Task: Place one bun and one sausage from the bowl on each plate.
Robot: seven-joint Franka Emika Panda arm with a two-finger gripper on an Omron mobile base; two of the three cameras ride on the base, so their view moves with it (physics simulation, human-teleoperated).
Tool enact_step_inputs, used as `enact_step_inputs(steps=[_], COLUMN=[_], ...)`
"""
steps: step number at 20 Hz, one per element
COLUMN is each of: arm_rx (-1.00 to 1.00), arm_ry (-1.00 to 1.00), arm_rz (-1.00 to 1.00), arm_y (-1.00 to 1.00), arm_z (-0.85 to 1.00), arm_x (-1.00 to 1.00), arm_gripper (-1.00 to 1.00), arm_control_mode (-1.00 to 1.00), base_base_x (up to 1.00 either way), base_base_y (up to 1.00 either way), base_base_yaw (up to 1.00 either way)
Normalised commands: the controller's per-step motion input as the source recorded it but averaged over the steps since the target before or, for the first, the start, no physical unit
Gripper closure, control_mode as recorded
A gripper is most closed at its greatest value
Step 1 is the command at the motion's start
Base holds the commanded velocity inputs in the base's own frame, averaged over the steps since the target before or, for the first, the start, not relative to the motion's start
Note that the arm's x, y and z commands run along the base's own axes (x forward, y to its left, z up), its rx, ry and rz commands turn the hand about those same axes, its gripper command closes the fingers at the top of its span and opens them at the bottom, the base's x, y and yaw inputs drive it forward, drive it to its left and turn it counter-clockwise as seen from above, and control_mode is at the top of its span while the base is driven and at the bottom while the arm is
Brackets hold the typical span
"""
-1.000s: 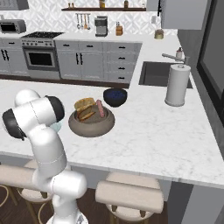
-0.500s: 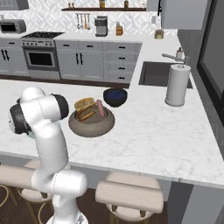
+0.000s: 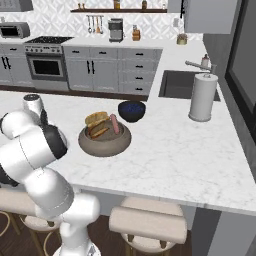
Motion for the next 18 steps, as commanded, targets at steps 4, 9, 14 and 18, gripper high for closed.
enact_step_inputs(steps=[4, 9, 14, 18], arm_rx=[0.16, 0.01, -0.01, -0.04], arm_ry=[0.22, 0.3, 0.25, 0.06], arm_rz=[-0.08, -0.21, -0.17, -0.08], arm_y=[-0.86, -0.74, -0.41, -0.14], arm_z=[1.0, 1.0, 0.56, -0.12], arm_x=[-0.02, 0.63, 0.87, 0.65], arm_gripper=[-1.0, -1.0, -1.0, -1.0], arm_control_mode=[-1.0, -1.0, -1.0, -1.0], base_base_x=[0.0, 0.0, 0.0, 0.0], base_base_y=[0.0, 0.0, 0.0, 0.0], base_base_yaw=[0.0, 0.0, 0.0, 0.0])
